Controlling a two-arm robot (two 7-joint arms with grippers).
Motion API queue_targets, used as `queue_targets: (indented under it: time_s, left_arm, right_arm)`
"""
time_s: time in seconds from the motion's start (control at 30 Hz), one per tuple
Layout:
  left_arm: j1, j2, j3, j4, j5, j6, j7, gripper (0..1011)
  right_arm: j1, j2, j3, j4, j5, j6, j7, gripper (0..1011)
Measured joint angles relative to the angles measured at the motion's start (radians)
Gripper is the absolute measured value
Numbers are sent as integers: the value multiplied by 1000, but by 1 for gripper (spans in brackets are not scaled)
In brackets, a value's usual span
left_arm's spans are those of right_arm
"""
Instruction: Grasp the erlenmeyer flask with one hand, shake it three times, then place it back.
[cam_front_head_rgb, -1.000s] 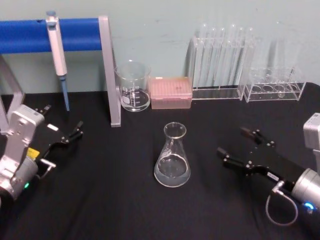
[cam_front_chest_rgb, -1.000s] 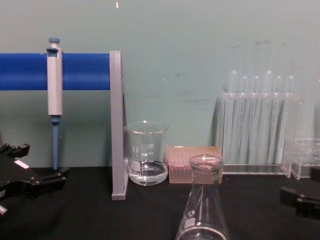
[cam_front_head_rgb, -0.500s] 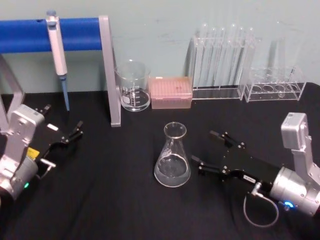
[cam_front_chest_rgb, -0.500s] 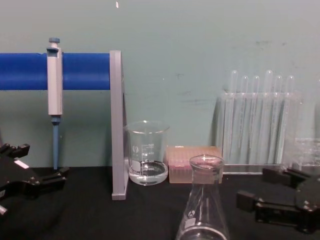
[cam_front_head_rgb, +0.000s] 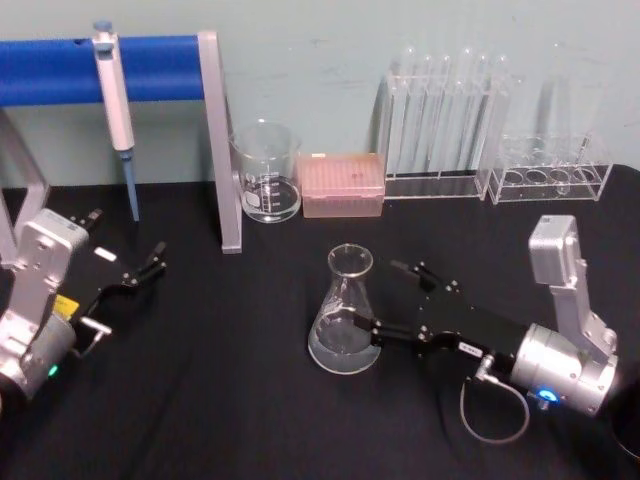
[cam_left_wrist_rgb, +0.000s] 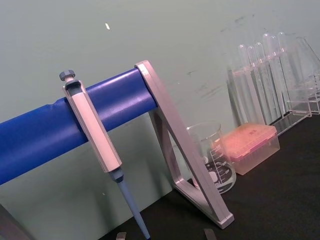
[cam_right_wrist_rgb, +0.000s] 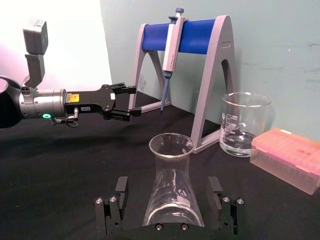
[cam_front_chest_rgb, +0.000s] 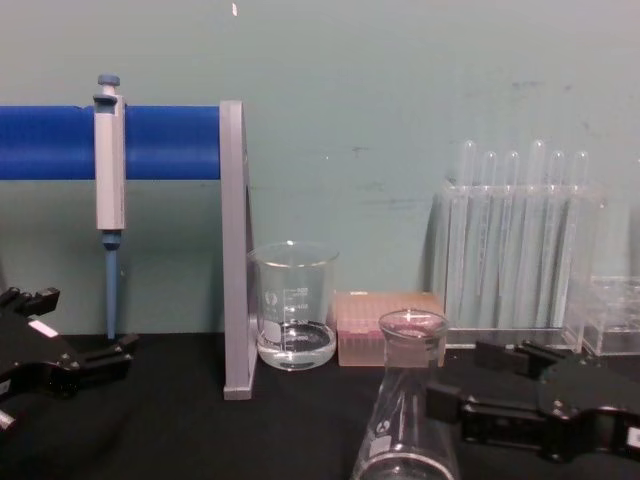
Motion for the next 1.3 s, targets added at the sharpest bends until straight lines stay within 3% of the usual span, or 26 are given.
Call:
queue_targets:
  time_s: [0.47, 1.3]
  left_arm:
    - [0, 0, 0, 0, 0, 0, 0, 1001]
    - [0, 0, 0, 0, 0, 0, 0, 1001]
  right_arm:
    - [81, -53, -40, 99, -3, -1, 30, 1000]
    - [153, -87, -79, 169, -13, -5, 53, 1000]
